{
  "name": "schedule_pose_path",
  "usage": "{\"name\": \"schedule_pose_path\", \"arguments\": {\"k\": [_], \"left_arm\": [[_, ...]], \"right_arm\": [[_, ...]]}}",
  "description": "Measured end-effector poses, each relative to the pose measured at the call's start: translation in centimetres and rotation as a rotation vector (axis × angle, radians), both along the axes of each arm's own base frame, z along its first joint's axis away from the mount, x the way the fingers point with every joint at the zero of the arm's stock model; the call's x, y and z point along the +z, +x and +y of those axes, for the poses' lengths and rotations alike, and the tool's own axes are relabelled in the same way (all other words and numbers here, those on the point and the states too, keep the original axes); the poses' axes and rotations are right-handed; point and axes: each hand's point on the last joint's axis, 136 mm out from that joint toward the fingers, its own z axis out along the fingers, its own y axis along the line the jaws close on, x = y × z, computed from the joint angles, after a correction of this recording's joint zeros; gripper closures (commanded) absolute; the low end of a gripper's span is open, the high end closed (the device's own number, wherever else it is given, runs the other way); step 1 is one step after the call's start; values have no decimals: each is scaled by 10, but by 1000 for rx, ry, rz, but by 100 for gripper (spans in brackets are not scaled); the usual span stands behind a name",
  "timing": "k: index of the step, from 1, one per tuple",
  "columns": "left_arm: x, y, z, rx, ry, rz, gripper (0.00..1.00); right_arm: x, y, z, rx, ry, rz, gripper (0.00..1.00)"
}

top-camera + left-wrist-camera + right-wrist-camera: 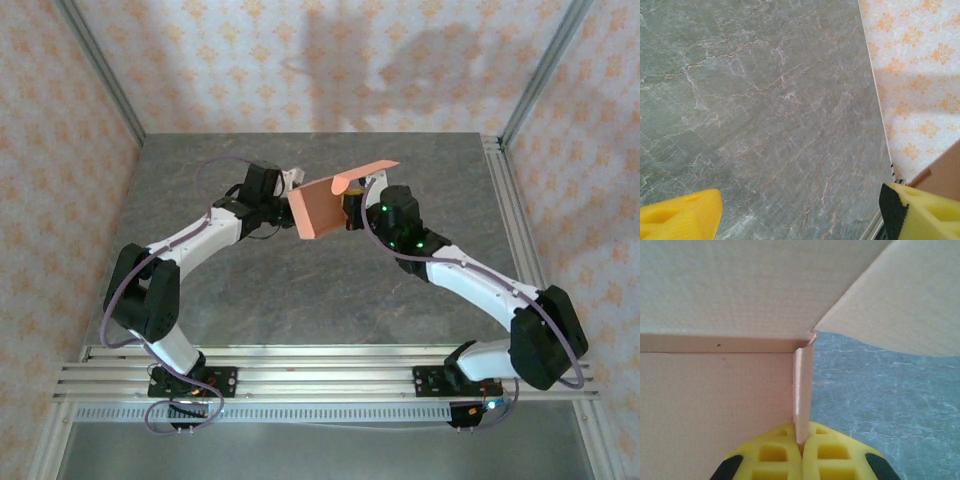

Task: Fold the paper box

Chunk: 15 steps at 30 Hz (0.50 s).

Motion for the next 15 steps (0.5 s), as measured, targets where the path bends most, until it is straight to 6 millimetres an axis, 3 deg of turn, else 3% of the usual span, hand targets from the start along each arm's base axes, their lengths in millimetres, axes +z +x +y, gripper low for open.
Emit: {"name": "schedule_pose_path", "arguments": {"k": [15], "left_arm": [[4,4,-5,2,-34,4,16]], "right_arm": [[1,-5,3,23,-92,-75,100]]}}
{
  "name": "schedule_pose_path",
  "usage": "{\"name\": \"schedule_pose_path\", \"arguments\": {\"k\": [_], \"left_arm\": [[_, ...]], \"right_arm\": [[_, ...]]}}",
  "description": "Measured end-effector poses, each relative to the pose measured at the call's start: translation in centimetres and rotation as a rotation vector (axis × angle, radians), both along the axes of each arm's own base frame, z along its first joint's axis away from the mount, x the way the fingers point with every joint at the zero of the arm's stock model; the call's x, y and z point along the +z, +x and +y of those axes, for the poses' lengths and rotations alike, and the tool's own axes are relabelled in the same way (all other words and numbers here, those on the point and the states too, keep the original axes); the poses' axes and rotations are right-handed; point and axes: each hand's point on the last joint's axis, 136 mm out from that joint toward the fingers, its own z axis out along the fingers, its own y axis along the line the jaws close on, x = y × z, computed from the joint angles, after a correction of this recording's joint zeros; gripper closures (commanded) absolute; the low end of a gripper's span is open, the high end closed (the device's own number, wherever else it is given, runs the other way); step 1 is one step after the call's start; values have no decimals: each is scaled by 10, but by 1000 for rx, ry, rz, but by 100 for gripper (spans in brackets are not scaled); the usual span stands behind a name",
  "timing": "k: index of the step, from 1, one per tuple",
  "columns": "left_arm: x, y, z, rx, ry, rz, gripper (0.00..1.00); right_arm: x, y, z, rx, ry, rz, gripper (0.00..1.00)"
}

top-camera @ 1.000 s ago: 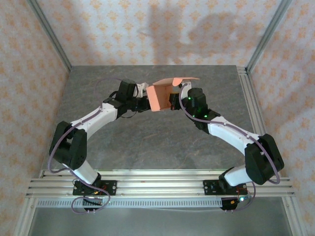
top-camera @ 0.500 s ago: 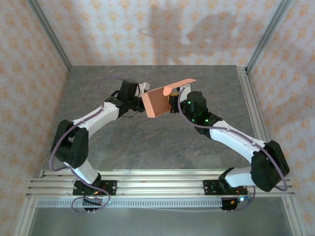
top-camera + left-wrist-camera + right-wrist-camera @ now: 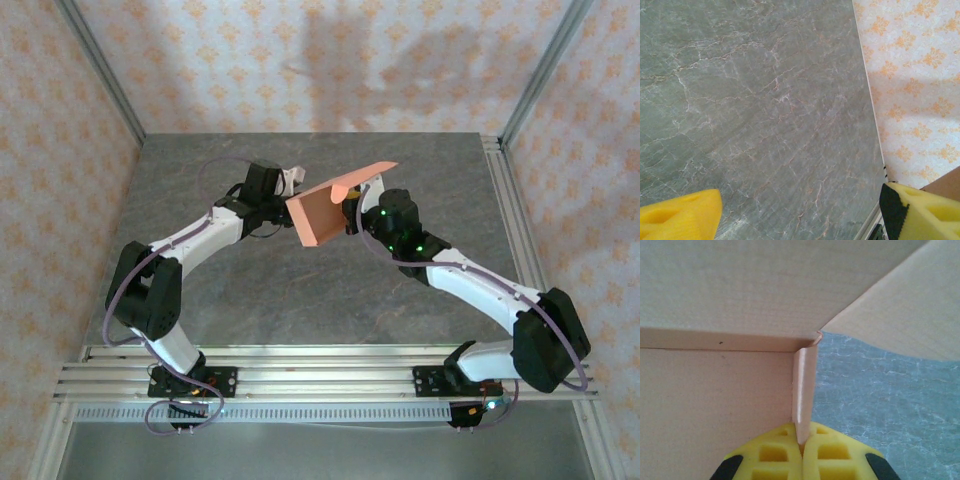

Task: Fold the paper box

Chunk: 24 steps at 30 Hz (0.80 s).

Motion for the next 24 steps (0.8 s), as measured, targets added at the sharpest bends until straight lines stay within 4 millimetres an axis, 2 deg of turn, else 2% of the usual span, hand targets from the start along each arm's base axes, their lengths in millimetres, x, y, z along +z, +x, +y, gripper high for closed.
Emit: {"name": "schedule_pose_path", "arguments": {"k": [6,10,15,20,22,24], "left_arm": [[-4,4,5,21,26,-16,7],[-20,8,20,68,16,0,0],[-52,13,56,181,47,61,0],[-79,21,111,362,90,118,0],[-83,20,126,411,109,122,0],[-78,19,132,436,122,106,0]], "right_arm": [[2,2,-3,-25,0,-9,100],[-7,2,-14,-51,7,14,100],[-40,0,-34,-105,-18,95,100],[-60,-3,-43,-141,-45,139,100],[-67,-4,-48,-160,-59,151,100],[-76,-2,-52,-191,-81,167,100]]}}
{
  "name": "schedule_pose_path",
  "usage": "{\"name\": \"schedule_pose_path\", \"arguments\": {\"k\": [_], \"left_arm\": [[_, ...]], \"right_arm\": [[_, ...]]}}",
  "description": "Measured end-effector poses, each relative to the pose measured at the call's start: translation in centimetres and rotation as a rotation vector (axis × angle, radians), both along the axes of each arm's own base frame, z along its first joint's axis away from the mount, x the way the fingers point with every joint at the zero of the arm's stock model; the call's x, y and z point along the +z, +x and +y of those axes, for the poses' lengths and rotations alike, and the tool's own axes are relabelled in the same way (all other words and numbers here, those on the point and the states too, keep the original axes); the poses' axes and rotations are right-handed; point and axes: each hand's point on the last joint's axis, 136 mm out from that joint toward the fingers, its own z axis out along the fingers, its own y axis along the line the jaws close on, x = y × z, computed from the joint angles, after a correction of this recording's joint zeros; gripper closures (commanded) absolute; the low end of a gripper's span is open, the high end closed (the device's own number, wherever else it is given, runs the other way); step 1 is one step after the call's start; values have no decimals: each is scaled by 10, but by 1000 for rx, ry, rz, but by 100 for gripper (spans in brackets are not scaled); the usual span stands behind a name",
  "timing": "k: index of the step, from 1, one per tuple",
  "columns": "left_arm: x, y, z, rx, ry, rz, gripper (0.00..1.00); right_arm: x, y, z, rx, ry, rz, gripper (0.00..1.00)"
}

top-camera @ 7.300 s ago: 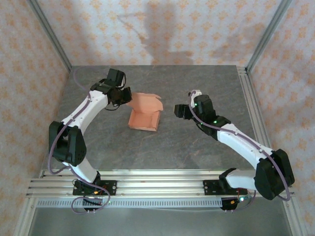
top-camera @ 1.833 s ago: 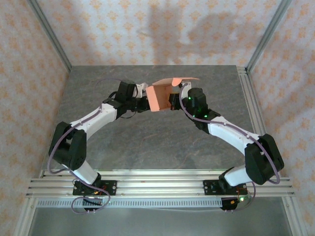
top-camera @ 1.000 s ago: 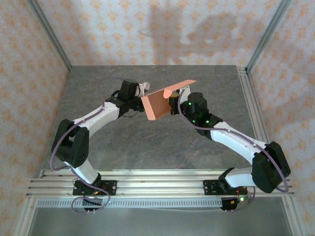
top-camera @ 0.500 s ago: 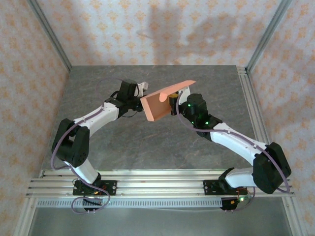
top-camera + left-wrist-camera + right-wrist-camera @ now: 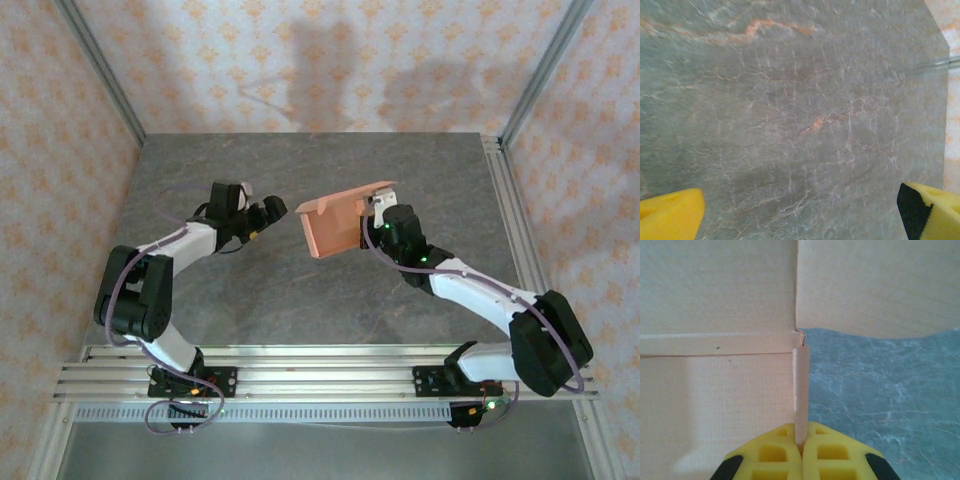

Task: Fold the paper box

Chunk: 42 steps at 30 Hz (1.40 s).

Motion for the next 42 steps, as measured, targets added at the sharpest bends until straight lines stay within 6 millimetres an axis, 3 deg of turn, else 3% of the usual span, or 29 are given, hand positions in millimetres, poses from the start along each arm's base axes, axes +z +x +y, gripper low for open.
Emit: {"name": "schedule_pose_path", "arguments": {"k": [8,23,26,31,33,36,42], "left_arm": [[55,-1,18,65,72,-156,0],[48,-19,41,103,210,-113,0],[50,-22,47,125,234,-112,0],[57,-24,55,142,280,-129,0],[58,-25,58,142,307,-132,0],[60,-24,61,133,347,-145,0],[73,-19,48,56,388,-206,0]], "right_arm": [[-72,-4,-15,-153,-206,199,100],[-129,-9,-28,-387,-261,461,97],[-126,-7,-26,-389,-251,460,89],[-126,-8,-22,-356,-256,467,59],[-123,-9,-21,-340,-251,469,51],[-103,-8,-19,-311,-214,447,45],[-39,5,-30,-236,-53,337,40]]}}
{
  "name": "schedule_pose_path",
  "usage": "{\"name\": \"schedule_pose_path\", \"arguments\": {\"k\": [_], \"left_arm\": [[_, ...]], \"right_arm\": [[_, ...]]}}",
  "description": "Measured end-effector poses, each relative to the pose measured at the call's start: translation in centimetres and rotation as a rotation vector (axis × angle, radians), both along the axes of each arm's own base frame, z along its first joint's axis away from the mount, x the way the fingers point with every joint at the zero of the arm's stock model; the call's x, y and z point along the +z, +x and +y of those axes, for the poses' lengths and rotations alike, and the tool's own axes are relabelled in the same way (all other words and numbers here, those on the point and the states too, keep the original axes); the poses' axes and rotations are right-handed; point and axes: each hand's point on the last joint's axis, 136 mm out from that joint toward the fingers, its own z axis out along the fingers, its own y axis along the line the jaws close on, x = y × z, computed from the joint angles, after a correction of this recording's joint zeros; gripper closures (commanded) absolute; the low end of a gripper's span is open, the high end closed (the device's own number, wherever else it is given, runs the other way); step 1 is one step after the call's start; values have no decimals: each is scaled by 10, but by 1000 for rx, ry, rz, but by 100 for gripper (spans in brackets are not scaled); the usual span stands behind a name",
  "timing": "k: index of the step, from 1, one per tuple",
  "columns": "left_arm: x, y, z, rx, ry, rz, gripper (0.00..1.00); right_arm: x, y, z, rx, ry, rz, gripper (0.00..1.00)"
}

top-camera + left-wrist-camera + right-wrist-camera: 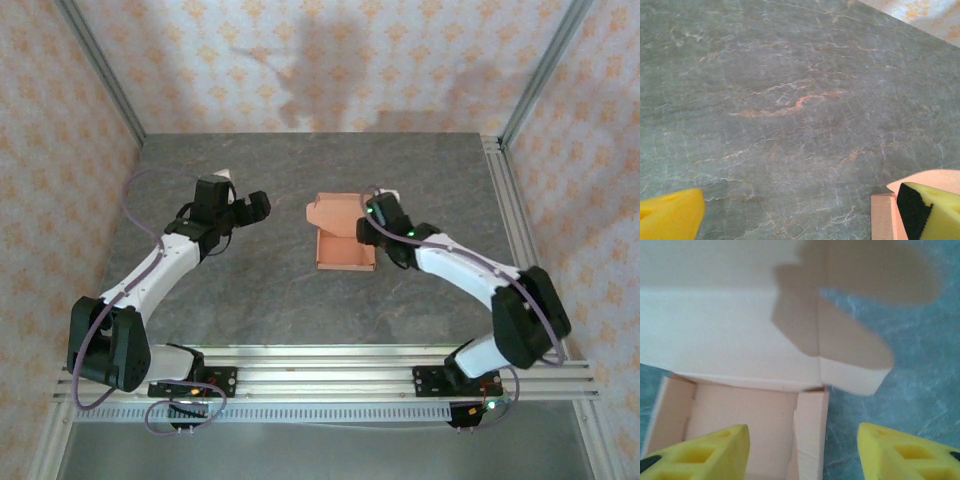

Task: Fold the paper box

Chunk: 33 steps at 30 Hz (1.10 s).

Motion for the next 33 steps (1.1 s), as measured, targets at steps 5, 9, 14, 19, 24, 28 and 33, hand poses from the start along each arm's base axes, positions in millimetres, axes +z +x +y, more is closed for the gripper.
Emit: {"name": "schedule_pose_path", "arguments": {"k": [5,9,14,19,24,28,33], "left_arm": [[18,18,-15,-65,3,-60,0],[19,27,-19,-81,4,-76,1],[14,32,-21,-89,2,-74,0],[8,36,-27,-112,-3,-59,0],[8,37,-30,-128,-15,-65,0],[-3,33,-30,-130,-14,-49,0],[-12,31,-29,-132,-12,-27,0]], "right_arm": [[18,8,-12,60,28,-29,41],[11,6,-4,76,64,8,44],[-17,3,-3,0,95,71,50],[-53,-1,-6,-66,16,141,54],[-74,-6,-5,-74,-42,181,61],[-78,-8,-2,-65,-54,188,73],[-83,-11,2,-59,-62,200,79]]}}
